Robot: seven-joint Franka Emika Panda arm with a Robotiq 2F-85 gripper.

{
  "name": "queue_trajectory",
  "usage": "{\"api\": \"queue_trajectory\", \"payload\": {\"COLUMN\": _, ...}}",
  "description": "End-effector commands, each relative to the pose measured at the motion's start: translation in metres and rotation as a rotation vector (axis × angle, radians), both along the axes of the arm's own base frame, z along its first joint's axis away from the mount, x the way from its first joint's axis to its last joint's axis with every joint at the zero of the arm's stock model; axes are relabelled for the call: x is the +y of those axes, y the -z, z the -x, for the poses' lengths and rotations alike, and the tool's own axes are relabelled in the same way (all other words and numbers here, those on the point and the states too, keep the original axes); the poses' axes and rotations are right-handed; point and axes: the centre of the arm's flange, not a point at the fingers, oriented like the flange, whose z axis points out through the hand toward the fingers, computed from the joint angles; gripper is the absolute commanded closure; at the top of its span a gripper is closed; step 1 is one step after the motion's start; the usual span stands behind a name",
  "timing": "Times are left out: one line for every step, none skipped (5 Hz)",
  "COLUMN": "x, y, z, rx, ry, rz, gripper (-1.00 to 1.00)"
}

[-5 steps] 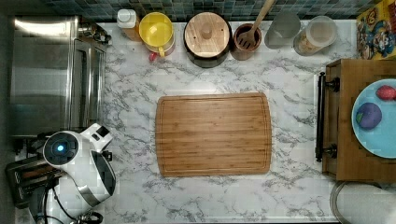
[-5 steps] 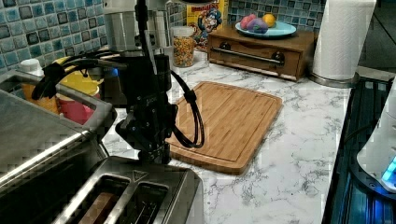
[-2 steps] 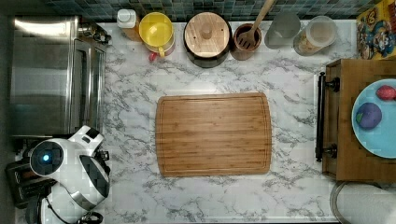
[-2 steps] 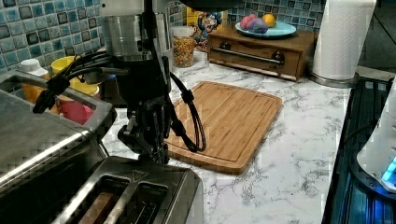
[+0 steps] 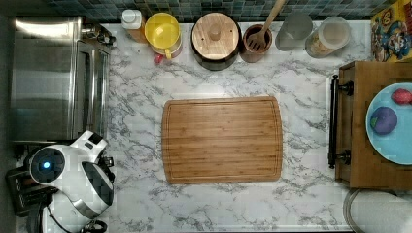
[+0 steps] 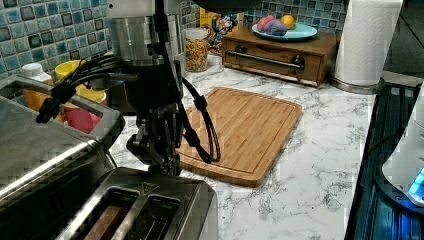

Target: Turn on the toaster.

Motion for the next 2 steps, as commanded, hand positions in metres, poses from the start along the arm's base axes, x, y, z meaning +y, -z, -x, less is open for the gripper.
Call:
{"api": "queue_trajectory", "payload": {"x": -0.0423, "y": 0.1457, "z": 0.0693, "rx": 0.236, "ry": -0.051, "rz": 0.16, "gripper": 1.0}}
{"api": "queue_trajectory", "payload": {"x": -0.0424, "y": 0.1457, "z": 0.0693, "rx": 0.236, "ry": -0.051, "rz": 0.16, "gripper": 1.0}}
